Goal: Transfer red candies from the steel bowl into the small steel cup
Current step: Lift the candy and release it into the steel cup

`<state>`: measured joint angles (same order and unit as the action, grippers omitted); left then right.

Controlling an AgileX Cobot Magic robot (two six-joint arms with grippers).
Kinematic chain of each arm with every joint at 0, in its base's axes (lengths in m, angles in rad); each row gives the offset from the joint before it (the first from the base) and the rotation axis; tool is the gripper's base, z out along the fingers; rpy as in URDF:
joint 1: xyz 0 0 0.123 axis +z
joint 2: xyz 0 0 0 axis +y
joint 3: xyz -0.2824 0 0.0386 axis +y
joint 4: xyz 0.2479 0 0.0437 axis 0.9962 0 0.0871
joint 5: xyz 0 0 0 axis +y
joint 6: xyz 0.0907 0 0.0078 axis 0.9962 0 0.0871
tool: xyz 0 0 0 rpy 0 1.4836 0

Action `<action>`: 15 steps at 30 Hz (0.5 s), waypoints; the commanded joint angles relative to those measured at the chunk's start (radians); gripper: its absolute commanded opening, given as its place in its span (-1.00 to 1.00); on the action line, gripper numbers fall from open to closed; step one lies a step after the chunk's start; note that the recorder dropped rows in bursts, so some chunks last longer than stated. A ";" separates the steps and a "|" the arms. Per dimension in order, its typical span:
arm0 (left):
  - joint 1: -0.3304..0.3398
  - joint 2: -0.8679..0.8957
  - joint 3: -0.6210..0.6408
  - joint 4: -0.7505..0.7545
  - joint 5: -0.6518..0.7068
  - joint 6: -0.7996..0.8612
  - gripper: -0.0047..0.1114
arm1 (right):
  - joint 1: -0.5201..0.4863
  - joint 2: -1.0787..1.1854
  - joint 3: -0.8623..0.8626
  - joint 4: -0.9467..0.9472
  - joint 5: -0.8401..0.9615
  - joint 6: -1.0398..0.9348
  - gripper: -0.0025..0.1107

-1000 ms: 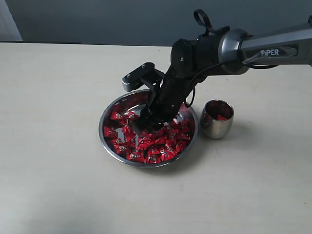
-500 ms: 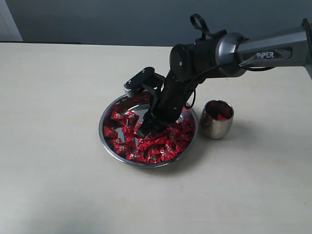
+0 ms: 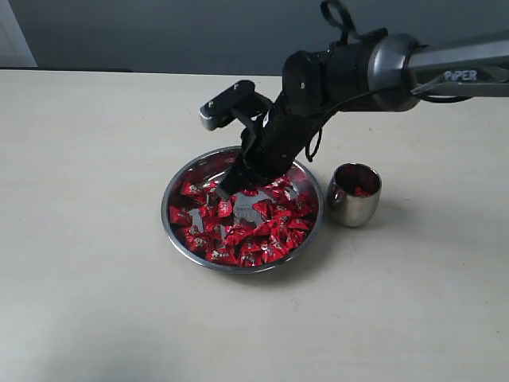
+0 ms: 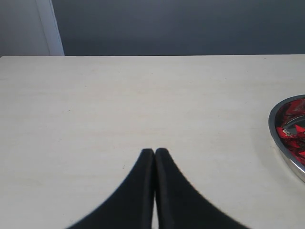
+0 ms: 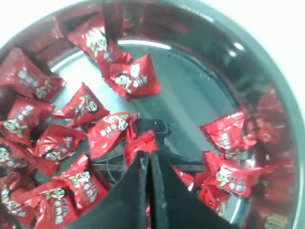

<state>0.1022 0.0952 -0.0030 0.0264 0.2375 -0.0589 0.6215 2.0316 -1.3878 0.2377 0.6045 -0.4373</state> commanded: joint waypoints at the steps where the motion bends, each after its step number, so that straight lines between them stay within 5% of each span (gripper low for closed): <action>1: -0.005 -0.007 0.003 0.002 -0.004 -0.002 -0.91 | -0.004 -0.097 -0.003 -0.001 -0.010 0.011 -0.97; 7: -0.005 -0.007 0.003 0.002 -0.004 -0.002 -0.91 | -0.004 -0.199 -0.003 -0.041 0.039 0.080 -0.97; 15: -0.005 -0.007 0.003 0.002 -0.004 -0.002 -0.91 | -0.004 -0.295 -0.003 -0.431 0.185 0.437 -0.97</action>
<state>0.1022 0.0952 -0.0030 0.0264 0.2375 -0.0589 0.6215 1.7668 -1.3878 -0.0531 0.7287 -0.1169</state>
